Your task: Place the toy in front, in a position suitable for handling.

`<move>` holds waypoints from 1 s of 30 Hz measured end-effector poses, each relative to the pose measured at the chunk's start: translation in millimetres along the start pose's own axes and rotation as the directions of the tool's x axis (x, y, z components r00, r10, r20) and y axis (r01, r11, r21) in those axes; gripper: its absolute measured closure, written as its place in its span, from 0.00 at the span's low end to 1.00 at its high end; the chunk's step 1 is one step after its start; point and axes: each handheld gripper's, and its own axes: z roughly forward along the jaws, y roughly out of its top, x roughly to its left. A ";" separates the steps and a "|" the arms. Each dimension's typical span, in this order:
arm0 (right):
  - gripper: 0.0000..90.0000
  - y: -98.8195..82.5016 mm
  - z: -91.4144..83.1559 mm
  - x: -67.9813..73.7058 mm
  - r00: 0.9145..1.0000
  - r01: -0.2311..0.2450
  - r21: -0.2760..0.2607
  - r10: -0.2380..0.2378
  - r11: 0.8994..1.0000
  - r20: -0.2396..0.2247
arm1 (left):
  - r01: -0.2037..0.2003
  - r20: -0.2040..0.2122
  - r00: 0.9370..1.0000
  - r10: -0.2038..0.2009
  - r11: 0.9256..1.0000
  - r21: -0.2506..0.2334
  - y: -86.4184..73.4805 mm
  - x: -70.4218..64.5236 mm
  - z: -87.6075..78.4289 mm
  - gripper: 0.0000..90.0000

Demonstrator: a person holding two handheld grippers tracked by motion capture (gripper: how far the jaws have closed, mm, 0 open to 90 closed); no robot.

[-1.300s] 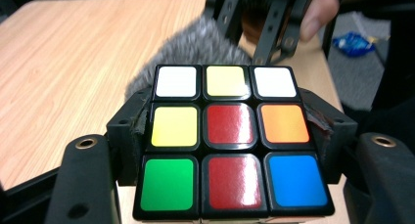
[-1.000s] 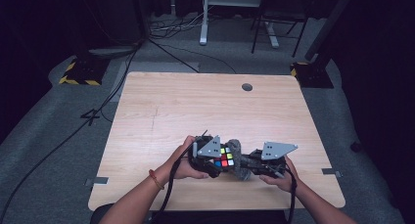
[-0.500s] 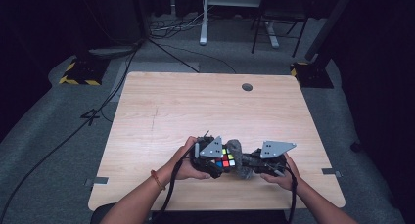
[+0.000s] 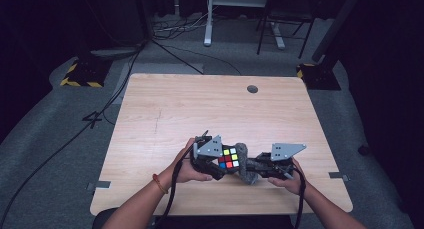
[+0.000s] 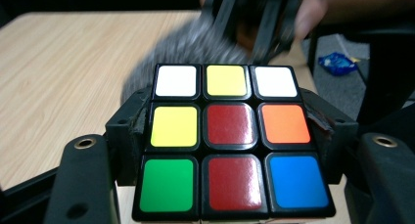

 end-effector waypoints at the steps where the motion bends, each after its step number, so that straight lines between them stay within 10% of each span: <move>1: 0.85 2.0 -1.6 0.7 1.000 -0.002 -0.016 0.002 1.000 -0.011 | -0.012 -0.007 1.000 0.012 1.000 0.023 -1.3 -1.9 4.2 0.37; 12: 0.85 14.9 -0.1 17.3 0.993 0.095 0.036 -0.097 0.995 0.061 | -0.080 -0.052 0.995 0.089 0.983 0.164 -1.5 -10.8 23.5 0.37; 21: 0.85 -1.0 7.1 0.5 0.990 0.028 0.160 -0.049 0.987 0.129 | -0.072 -0.073 0.994 0.076 0.996 0.047 6.3 -8.6 3.2 0.37; 30: 0.85 -11.8 23.8 -3.1 0.997 -0.001 0.248 -0.017 0.969 0.070 | -0.072 -0.052 0.996 0.071 0.997 -0.011 9.3 -9.1 -2.1 0.37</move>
